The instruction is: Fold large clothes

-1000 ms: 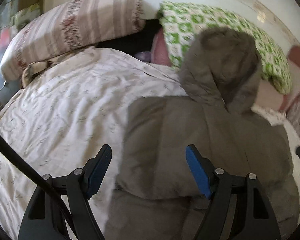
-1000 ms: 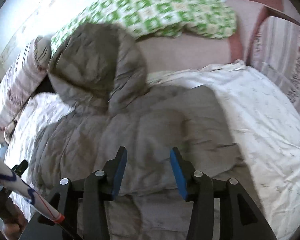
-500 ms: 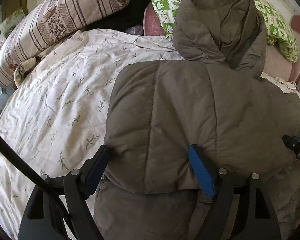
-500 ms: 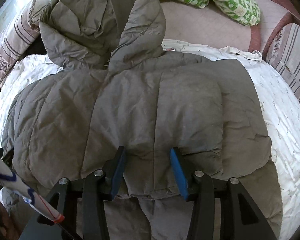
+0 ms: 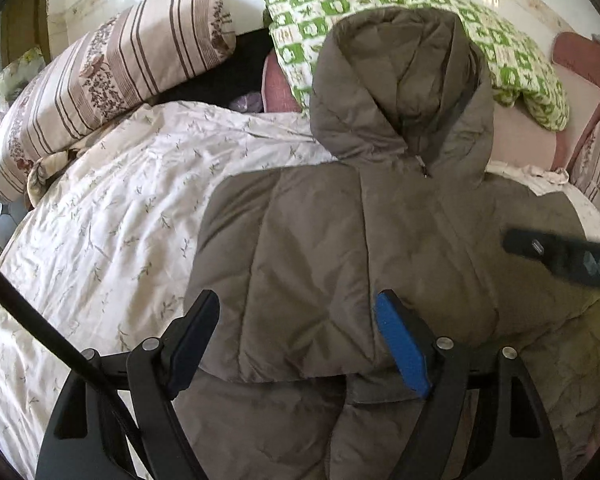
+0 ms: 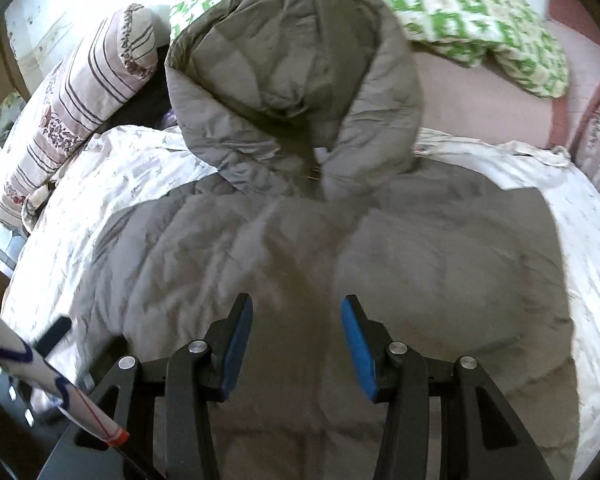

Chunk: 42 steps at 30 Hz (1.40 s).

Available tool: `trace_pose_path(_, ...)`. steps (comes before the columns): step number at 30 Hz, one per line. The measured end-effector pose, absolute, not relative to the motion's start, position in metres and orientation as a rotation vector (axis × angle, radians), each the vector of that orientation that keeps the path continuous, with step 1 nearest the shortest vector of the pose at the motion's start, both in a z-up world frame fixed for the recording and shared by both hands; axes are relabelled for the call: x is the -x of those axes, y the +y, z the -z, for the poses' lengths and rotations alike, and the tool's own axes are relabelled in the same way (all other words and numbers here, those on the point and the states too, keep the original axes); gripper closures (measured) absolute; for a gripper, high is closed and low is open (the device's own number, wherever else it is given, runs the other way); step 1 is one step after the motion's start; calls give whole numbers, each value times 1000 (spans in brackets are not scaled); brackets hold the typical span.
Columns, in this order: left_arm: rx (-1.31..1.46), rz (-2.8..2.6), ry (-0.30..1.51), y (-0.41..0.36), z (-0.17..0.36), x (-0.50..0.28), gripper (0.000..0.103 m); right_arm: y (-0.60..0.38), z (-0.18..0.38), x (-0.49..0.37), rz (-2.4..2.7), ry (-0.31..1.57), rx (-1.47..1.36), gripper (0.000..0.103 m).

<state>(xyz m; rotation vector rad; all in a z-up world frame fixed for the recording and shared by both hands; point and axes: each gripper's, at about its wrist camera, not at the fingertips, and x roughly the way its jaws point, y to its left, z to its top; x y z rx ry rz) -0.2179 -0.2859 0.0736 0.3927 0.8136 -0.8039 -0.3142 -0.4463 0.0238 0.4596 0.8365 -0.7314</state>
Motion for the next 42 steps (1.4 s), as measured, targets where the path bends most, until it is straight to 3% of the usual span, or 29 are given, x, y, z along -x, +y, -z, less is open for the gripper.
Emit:
trace_pose_path(14, -401, 809, 852, -290, -63, 214, 23, -464, 15, 251, 731, 967, -386, 50)
trace_pose_path(26, -392, 818, 822, -288, -69, 220, 23, -460, -29, 335, 805, 899, -351, 50)
trace_pose_path(42, -378, 871, 699, -289, -89, 242, 23, -463, 16, 360, 907, 990, -271, 48)
